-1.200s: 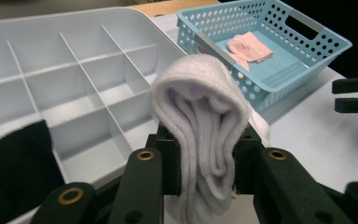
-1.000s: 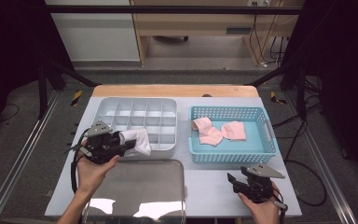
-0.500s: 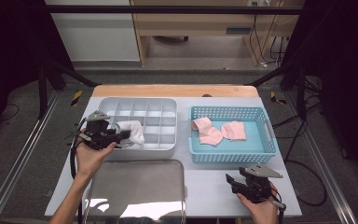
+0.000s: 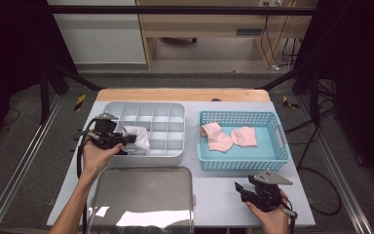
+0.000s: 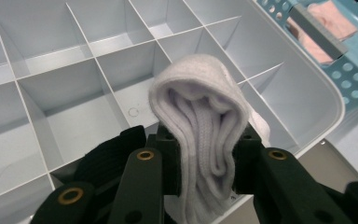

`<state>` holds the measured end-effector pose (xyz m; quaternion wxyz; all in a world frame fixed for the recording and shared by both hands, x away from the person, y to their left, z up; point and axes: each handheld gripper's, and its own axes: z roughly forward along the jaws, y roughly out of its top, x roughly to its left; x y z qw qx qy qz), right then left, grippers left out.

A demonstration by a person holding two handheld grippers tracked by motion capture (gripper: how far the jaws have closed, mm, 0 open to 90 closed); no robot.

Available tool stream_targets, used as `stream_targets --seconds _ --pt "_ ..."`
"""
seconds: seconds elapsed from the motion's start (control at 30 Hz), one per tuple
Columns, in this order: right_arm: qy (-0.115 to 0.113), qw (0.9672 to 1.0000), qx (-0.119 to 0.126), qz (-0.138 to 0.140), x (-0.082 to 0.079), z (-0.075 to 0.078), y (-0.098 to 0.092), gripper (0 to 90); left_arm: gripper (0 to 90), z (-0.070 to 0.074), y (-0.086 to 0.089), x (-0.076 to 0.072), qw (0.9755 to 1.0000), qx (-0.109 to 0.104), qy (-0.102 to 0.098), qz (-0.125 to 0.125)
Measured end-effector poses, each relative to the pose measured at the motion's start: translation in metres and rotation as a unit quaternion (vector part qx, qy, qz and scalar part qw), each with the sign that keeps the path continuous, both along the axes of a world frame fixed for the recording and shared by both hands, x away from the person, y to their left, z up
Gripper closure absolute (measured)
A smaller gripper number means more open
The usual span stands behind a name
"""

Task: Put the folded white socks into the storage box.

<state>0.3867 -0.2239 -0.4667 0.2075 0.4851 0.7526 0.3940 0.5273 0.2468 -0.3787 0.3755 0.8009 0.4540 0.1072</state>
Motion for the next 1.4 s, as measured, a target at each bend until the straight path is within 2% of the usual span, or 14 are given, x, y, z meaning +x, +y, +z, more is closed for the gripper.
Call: stream_targets --seconds 0.1,0.23,0.27,0.5,0.73,0.83,0.97,1.1,1.23,1.3,1.4 --pt "-0.001 1.0 -0.001 0.002 0.001 0.0 0.0 41.4 69.2 -0.004 0.001 0.003 1.0 -0.001 0.008 0.0" --pt "0.001 1.0 -0.002 0.003 0.001 -0.001 0.001 41.4 69.2 -0.011 0.001 0.005 0.9996 0.021 0.019 0.0" --pt "0.002 1.0 -0.001 0.002 0.001 -0.001 0.001 41.4 69.2 -0.012 0.002 0.006 0.9996 0.02 0.021 0.002" --pt "0.008 1.0 -0.003 0.004 0.002 -0.003 0.001 41.5 69.5 -0.012 0.004 0.007 0.9988 0.043 0.023 0.0" --pt "0.007 0.9999 -0.005 0.005 0.003 -0.004 0.0 41.6 69.8 -0.011 -0.004 0.006 0.9964 0.075 0.027 -0.03" --pt "0.012 0.9999 -0.001 0.005 0.002 -0.005 0.001 41.6 69.9 -0.013 -0.01 0.005 0.9957 0.084 0.025 -0.028" --pt "0.01 0.9999 -0.005 0.01 0.003 -0.005 0.002 41.5 69.9 -0.017 -0.018 0.004 0.9944 0.093 0.036 -0.035" --pt "0.011 0.9999 -0.004 0.009 0.002 -0.005 0.002 41.6 70.0 -0.021 -0.022 0.003 0.9944 0.092 0.038 -0.034" --pt "0.012 0.9999 -0.004 0.01 0.003 -0.005 0.002 41.6 70.1 -0.028 -0.028 0.005 0.9936 0.092 0.052 -0.039" --pt "0.014 0.9999 -0.002 0.01 0.003 -0.006 0.003 41.6 70.2 -0.031 -0.032 0.006 0.9922 0.104 0.056 -0.038" --pt "0.014 0.9998 -0.005 0.012 0.003 -0.007 0.003 41.7 70.2 -0.033 -0.035 0.006 0.9917 0.11 0.057 -0.033"
